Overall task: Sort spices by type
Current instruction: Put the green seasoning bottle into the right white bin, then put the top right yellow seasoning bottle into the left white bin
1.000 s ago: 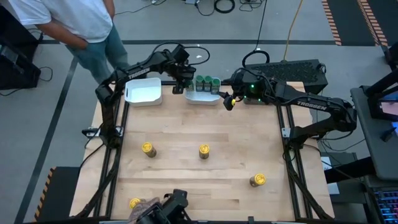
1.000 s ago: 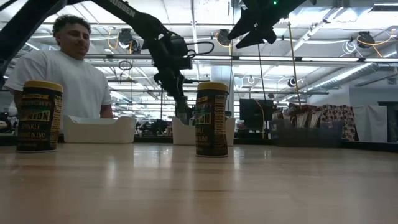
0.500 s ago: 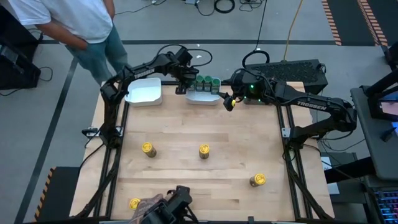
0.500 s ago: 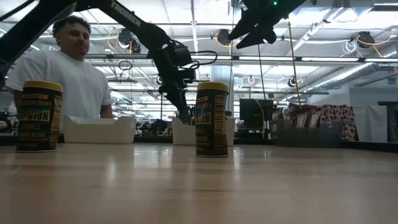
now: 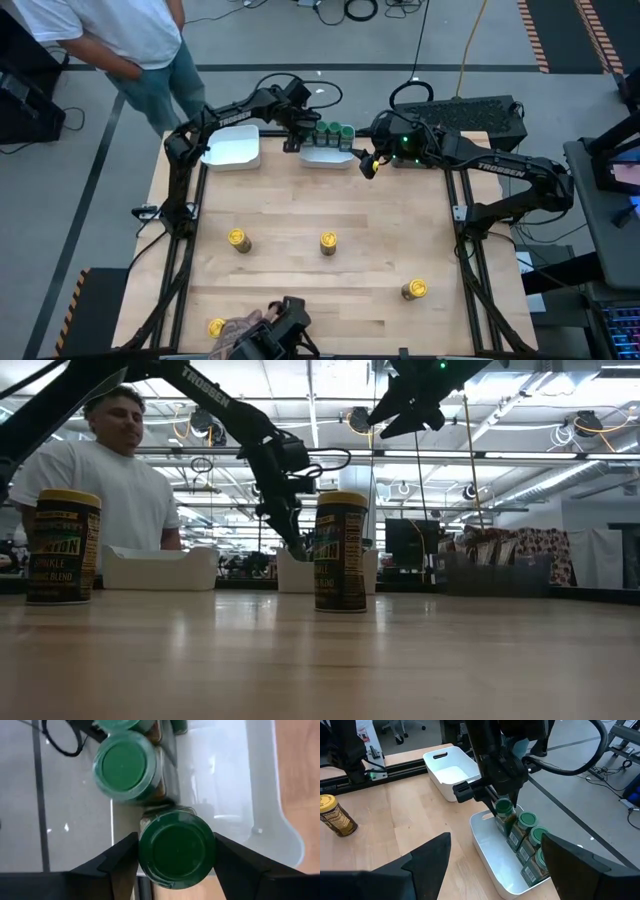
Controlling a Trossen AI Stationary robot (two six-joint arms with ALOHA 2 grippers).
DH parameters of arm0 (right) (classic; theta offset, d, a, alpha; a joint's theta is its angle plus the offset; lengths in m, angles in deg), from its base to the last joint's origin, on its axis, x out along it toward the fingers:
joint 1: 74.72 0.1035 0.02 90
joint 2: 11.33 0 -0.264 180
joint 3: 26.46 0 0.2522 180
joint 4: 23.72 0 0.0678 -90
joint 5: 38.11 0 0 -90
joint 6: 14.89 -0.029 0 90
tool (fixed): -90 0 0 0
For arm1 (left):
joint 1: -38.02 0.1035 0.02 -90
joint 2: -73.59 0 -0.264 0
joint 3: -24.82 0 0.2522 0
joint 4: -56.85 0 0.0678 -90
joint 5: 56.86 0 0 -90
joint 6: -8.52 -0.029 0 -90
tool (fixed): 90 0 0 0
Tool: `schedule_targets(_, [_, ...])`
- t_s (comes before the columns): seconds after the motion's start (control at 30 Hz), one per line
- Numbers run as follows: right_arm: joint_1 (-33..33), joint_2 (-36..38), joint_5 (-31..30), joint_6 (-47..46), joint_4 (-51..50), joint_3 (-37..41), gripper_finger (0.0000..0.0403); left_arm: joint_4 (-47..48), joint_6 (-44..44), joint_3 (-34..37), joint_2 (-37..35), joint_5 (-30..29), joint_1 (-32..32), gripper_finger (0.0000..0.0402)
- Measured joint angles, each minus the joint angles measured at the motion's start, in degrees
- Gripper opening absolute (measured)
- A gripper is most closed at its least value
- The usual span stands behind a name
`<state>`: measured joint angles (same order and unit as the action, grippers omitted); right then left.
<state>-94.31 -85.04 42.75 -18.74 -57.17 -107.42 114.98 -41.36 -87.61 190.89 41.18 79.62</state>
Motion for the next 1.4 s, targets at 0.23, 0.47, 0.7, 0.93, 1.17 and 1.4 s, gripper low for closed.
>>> schedule_targets(0.23, [0.0, 0.0, 0.0, 0.0, 0.0, 0.0, 0.029, -0.7, -0.1, 0.0, 0.0, -2.7, -0.1, 0.0262])
schedule_targets(0.47, [0.0, 0.0, 0.0, 0.0, -0.3, 0.0, 0.029, -0.6, 0.4, 0.0, 0.0, -2.7, -0.3, 0.0265])
schedule_targets(0.7, [0.0, 0.0, 0.0, 0.0, -0.5, 0.0, 0.029, -0.5, 3.1, 0.0, 0.0, -2.8, -0.6, 0.0266])
schedule_targets(0.93, [0.0, 0.0, 0.0, 0.0, -0.4, 0.0, 0.029, -0.9, 3.1, 0.0, -3.1, -2.7, -1.3, 0.0267])
schedule_targets(1.17, [0.0, 0.0, 0.0, 0.0, -0.4, 0.0, 0.029, -2.6, 6.4, 0.0, -7.8, -2.0, -1.1, 0.0267])
schedule_targets(1.4, [0.5, 0.0, 1.8, -1.0, -0.4, 0.0, 0.029, -1.2, 21.6, 0.0, -15.1, 11.3, 0.5, 0.0267])
